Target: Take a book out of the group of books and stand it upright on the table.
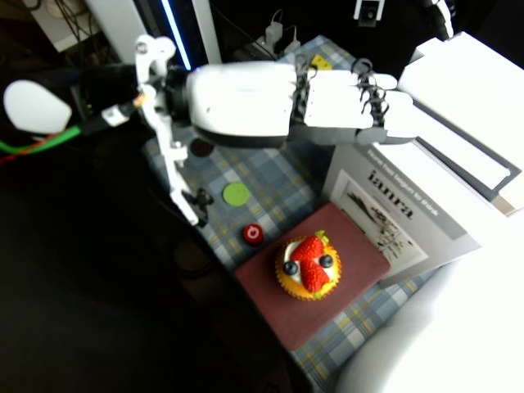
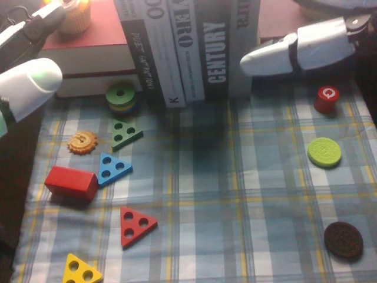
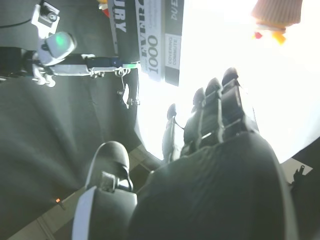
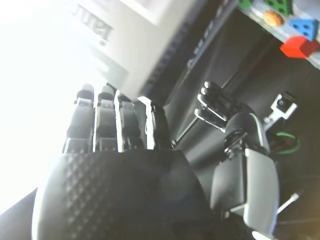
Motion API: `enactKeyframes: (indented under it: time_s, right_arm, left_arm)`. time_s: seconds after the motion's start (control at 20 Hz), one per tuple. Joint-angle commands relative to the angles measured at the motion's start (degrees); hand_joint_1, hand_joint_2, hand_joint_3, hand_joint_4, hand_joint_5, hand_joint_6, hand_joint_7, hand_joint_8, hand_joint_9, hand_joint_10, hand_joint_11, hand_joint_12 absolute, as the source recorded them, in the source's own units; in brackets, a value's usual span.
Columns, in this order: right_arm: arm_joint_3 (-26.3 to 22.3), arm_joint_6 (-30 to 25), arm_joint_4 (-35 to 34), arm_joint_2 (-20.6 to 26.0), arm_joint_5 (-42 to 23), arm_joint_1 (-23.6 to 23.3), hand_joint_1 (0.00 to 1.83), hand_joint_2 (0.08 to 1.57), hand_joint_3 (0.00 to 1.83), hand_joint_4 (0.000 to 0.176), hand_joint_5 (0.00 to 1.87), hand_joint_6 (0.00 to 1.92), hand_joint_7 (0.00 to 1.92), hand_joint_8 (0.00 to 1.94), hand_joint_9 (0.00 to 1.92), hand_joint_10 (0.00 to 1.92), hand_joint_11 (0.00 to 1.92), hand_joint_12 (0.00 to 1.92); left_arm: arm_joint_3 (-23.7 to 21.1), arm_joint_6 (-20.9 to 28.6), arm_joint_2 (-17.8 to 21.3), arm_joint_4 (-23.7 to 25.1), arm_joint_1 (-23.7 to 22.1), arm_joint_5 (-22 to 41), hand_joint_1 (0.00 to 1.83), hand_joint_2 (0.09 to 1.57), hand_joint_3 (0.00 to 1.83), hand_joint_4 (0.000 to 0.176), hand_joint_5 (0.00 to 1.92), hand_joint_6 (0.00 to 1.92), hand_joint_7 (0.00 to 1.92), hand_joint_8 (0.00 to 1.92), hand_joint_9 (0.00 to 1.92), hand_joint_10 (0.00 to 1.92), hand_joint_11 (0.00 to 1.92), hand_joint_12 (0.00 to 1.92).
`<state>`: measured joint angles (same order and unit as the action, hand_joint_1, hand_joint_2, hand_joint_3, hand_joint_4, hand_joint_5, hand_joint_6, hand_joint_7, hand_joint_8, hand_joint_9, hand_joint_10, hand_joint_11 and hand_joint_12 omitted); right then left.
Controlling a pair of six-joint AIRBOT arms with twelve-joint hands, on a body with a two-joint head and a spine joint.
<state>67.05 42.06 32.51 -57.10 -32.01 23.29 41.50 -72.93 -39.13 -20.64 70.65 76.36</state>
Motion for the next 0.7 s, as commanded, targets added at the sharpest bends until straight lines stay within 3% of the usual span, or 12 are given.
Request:
enactKeyframes:
  time_s: [0.0,0.4,0.65]
  right_arm:
    - [-0.3,0.1,-1.2,0.4,-4.8,-0.4,0.00,1.02,0.00,0.176,0.09,0.00,0.00,0.00,0.00,0.00,0.00,0.00]
    - [-3.5,0.1,-2.9,2.7,-8.2,5.6,0.00,1.12,0.01,0.176,0.17,0.02,0.00,0.00,0.00,0.00,0.00,0.00]
    - [-7.1,0.1,-5.2,6.1,-14.4,10.7,0.00,1.16,0.01,0.176,0.22,0.01,0.00,0.00,0.00,0.00,0.00,0.00]
  left_arm:
    - [0.1,1.1,-0.1,0.3,0.0,7.5,0.00,1.29,0.01,0.176,0.10,0.00,0.02,0.00,0.00,0.00,0.00,0.00]
    - [0.0,2.7,0.0,0.1,1.1,8.5,0.00,1.35,0.02,0.176,0.10,0.01,0.02,0.00,0.00,0.00,0.00,0.00]
    - [-0.1,3.2,0.0,0.0,1.6,8.6,0.00,1.36,0.02,0.176,0.10,0.00,0.02,0.00,0.00,0.00,0.00,0.00]
